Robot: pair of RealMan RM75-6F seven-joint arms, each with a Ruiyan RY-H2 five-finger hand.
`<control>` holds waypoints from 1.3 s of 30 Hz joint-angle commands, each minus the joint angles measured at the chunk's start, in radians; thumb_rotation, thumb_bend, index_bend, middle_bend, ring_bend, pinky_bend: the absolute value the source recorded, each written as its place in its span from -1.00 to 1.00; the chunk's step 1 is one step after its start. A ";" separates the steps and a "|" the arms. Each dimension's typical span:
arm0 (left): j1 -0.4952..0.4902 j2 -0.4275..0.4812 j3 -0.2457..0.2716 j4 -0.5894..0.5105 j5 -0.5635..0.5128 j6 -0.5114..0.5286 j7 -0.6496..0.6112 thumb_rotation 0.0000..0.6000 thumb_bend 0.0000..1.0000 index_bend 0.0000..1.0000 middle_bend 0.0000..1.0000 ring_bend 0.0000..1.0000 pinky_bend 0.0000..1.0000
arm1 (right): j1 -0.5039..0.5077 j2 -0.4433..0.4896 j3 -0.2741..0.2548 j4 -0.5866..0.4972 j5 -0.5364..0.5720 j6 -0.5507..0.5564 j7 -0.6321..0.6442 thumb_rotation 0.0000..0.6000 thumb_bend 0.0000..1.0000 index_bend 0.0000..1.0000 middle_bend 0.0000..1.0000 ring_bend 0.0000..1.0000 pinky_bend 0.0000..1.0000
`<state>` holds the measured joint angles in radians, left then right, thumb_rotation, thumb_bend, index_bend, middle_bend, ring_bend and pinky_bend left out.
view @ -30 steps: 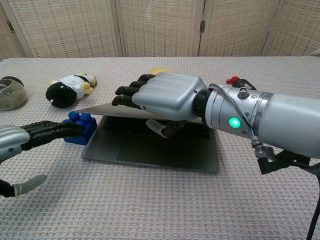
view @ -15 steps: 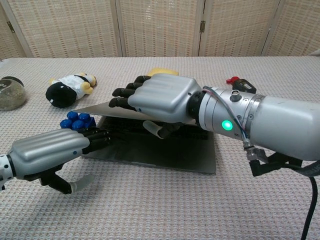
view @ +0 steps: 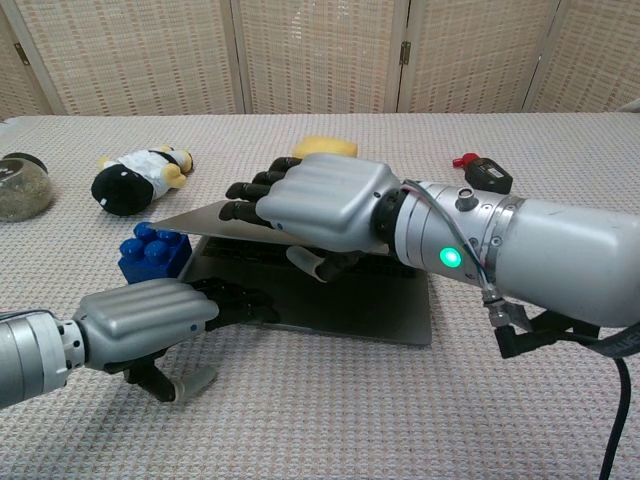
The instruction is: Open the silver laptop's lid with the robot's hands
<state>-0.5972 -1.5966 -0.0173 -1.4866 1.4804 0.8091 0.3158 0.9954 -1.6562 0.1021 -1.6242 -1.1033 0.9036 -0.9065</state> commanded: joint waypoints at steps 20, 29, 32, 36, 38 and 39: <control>-0.047 0.013 0.015 -0.030 -0.104 -0.019 0.064 1.00 0.20 -1.00 -1.00 -1.00 -1.00 | 0.011 -0.006 -0.014 0.044 0.041 0.020 -0.006 1.00 0.36 -1.00 -1.00 -1.00 -1.00; -0.056 0.018 0.027 -0.037 -0.111 -0.013 0.049 1.00 0.20 -1.00 -1.00 -1.00 -1.00 | 0.008 0.069 0.062 0.031 0.078 0.043 0.074 1.00 0.37 -1.00 -1.00 -1.00 -1.00; -0.059 0.019 0.030 -0.038 -0.111 -0.007 0.051 1.00 0.20 -1.00 -1.00 -1.00 -1.00 | 0.011 0.098 0.086 0.040 0.091 0.038 0.105 1.00 0.36 -1.00 -1.00 -1.00 -1.00; -0.063 0.019 0.033 -0.044 -0.119 -0.007 0.060 1.00 0.20 -1.00 -1.00 -1.00 -1.00 | 0.016 0.121 0.112 0.068 0.115 0.027 0.145 1.00 0.36 -1.00 -1.00 -1.00 -1.00; -0.066 0.019 0.035 -0.048 -0.124 -0.008 0.064 1.00 0.20 -1.00 -1.00 -1.00 -1.00 | 0.022 0.130 0.122 0.091 0.126 0.015 0.164 1.00 0.36 -1.00 -1.00 -1.00 -1.00; -0.067 0.019 0.035 -0.049 -0.125 -0.008 0.065 1.00 0.20 -1.00 -1.00 -1.00 -1.00 | 0.025 0.133 0.126 0.102 0.132 0.011 0.172 1.00 0.36 -1.00 -1.00 -1.00 -1.00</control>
<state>-0.6637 -1.5773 0.0176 -1.5351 1.3559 0.8015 0.3805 1.0152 -1.5301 0.2205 -1.5352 -0.9804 0.9227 -0.7439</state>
